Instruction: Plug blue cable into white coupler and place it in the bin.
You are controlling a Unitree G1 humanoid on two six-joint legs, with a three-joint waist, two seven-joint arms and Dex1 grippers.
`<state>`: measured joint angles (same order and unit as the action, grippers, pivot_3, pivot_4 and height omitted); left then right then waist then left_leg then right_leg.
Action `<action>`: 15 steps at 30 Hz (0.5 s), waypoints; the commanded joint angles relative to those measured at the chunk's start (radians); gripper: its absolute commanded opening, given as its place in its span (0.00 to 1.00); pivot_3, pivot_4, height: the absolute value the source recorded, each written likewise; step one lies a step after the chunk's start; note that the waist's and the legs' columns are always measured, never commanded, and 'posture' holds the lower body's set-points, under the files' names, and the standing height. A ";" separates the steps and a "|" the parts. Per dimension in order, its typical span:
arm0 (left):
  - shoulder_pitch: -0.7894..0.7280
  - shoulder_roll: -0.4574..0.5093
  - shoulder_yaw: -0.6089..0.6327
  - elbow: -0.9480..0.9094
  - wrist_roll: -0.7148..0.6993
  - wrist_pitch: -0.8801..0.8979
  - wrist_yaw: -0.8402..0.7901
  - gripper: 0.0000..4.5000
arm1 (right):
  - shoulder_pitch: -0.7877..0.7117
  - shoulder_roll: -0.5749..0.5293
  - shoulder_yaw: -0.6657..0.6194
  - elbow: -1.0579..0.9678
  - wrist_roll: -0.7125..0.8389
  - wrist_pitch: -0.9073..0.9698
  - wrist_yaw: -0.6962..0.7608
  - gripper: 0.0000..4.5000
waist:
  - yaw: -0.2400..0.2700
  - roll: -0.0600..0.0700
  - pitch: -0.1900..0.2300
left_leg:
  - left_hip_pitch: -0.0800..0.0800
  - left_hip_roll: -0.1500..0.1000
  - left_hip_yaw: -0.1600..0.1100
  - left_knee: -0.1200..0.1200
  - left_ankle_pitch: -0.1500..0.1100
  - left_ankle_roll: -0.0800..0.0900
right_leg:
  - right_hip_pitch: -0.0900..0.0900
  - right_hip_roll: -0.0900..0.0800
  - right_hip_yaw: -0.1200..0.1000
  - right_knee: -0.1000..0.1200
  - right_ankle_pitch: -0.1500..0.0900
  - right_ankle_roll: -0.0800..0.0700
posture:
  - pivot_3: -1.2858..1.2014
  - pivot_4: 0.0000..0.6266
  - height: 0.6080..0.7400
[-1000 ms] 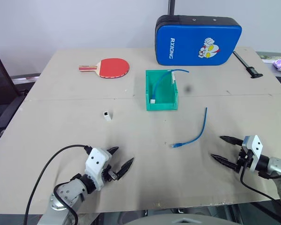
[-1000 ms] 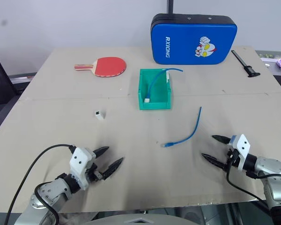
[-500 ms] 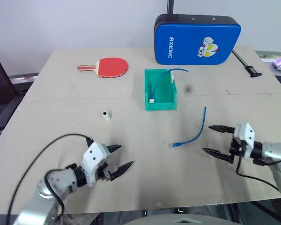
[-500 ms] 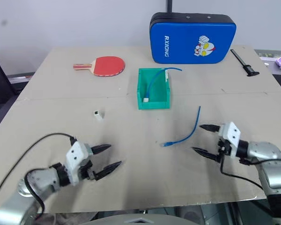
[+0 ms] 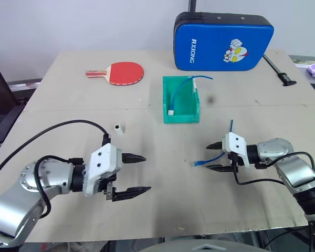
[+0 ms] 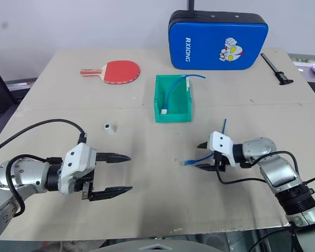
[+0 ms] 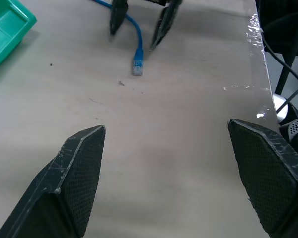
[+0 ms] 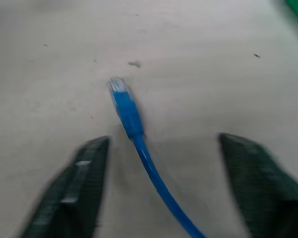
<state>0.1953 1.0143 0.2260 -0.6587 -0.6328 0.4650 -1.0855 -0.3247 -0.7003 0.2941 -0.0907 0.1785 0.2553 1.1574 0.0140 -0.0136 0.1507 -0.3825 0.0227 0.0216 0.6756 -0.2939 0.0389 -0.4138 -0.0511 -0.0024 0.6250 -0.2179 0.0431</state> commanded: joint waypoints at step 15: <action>-0.010 0.000 0.014 0.007 0.008 -0.003 -0.015 0.89 | -0.124 0.086 0.037 0.063 -0.032 -0.038 0.020 0.02 | -0.004 0.000 0.000 | 0.001 0.000 0.000 0.000 0.000 0.000 | 0.000 0.001 0.001 0.001 0.000 0.000 | 0.52 0.24 0.91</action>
<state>0.1937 1.0139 0.2260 -0.6508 -0.6267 0.4737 -1.0921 -0.4191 -0.6267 0.3222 -0.0330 0.1546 0.2331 1.1716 0.0103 -0.0138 0.1510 -0.3814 0.0227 0.0220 0.6758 -0.2938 0.0386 -0.4137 -0.0503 -0.0019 0.6261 -0.2178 0.0430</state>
